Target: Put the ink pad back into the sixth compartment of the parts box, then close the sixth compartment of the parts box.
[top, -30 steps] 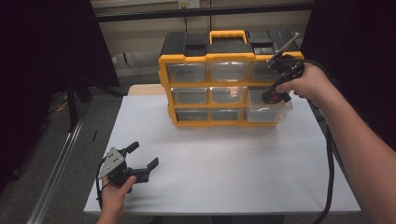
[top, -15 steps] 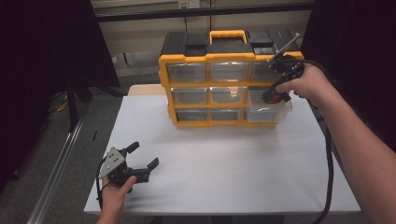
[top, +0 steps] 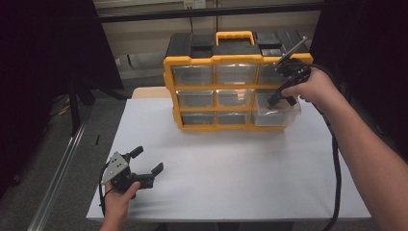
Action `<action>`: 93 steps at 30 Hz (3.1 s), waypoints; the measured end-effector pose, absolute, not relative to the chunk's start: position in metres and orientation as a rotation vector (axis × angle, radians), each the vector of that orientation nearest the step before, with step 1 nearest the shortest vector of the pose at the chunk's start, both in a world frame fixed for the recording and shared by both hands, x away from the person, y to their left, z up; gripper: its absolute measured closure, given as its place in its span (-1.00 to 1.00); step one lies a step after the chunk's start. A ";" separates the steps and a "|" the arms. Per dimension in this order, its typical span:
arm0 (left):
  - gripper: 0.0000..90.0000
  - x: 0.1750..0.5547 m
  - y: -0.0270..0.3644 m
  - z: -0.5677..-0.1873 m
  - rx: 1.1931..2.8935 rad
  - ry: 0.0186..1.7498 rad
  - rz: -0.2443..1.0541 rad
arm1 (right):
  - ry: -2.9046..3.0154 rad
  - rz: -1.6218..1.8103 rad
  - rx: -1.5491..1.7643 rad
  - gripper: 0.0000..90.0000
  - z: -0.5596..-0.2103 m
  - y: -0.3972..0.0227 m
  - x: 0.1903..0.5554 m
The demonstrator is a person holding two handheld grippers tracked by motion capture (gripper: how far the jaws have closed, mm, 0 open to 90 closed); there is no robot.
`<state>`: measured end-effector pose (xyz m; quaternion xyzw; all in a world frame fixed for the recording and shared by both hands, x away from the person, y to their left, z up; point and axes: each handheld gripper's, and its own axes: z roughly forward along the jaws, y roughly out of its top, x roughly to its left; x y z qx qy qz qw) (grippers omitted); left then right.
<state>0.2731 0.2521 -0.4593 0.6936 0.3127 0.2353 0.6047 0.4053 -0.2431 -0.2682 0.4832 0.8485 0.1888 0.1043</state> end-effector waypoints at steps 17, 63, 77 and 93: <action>-0.94 0.271 0.256 -0.459 1.614 0.717 0.545 | 2.597 0.620 1.365 -0.06 -0.258 -0.239 0.390; -0.94 0.271 0.254 -0.459 1.622 0.719 0.547 | 2.868 0.569 0.993 1.00 -0.270 -0.239 0.358; -0.94 0.272 0.254 -0.460 1.621 0.719 0.548 | 2.868 0.534 1.000 1.00 -0.276 -0.239 0.361; -0.94 0.271 0.257 -0.459 1.613 0.723 0.544 | 2.860 0.514 0.992 1.00 -0.278 -0.241 0.365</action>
